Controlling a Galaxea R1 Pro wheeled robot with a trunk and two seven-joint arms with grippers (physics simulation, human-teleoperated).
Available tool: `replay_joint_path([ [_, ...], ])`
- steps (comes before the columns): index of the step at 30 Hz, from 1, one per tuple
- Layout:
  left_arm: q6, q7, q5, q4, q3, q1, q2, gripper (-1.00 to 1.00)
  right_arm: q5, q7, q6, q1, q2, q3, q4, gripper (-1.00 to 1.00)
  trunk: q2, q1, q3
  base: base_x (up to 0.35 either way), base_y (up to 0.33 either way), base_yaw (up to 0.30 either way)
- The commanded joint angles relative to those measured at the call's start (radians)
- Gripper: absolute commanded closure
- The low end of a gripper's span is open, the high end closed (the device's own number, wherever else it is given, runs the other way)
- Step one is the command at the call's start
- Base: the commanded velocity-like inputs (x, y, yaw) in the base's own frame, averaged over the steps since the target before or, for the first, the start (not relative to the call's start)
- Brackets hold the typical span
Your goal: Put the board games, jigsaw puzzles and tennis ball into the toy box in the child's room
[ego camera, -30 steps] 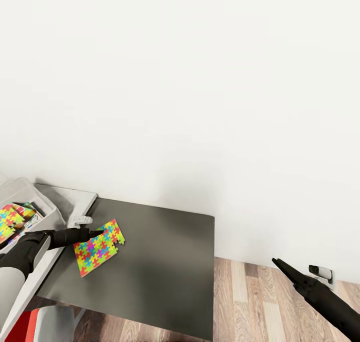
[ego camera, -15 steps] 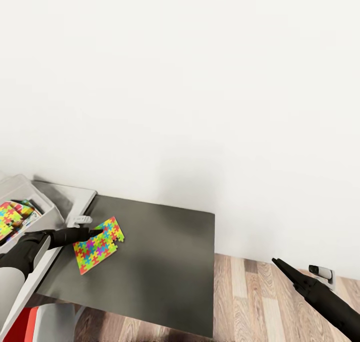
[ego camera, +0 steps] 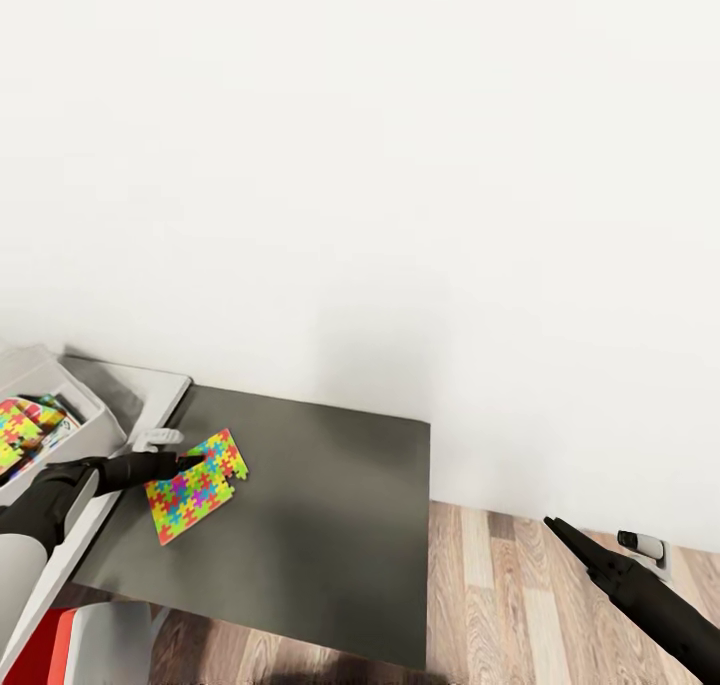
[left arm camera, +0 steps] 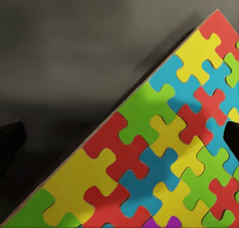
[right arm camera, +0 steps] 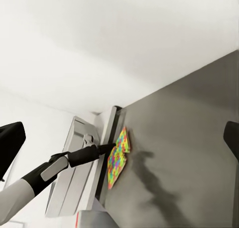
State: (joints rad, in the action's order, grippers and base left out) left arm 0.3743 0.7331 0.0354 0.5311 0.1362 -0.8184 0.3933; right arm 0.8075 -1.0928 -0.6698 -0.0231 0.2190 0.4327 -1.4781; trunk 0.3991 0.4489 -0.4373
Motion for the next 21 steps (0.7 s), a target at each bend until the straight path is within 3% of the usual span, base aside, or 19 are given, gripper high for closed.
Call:
replay_joint_path([
  [1, 0.007, 0.003, 0.007, -0.013, 0.005, 0.001, -0.008, -1.00, 0.006, 0.001, -0.007, 0.000, 0.000, 0.000, -0.001, -1.00, 0.001, 0.001, -0.003, 0.000, 0.000, 0.000],
  [21, 0.002, 0.004, 0.006, -0.013, 0.003, 0.001, -0.007, -1.00, 0.007, 0.001, -0.005, 0.000, 0.000, 0.000, -0.001, -1.00, 0.001, 0.001, -0.014, 0.000, 0.000, 0.000],
])
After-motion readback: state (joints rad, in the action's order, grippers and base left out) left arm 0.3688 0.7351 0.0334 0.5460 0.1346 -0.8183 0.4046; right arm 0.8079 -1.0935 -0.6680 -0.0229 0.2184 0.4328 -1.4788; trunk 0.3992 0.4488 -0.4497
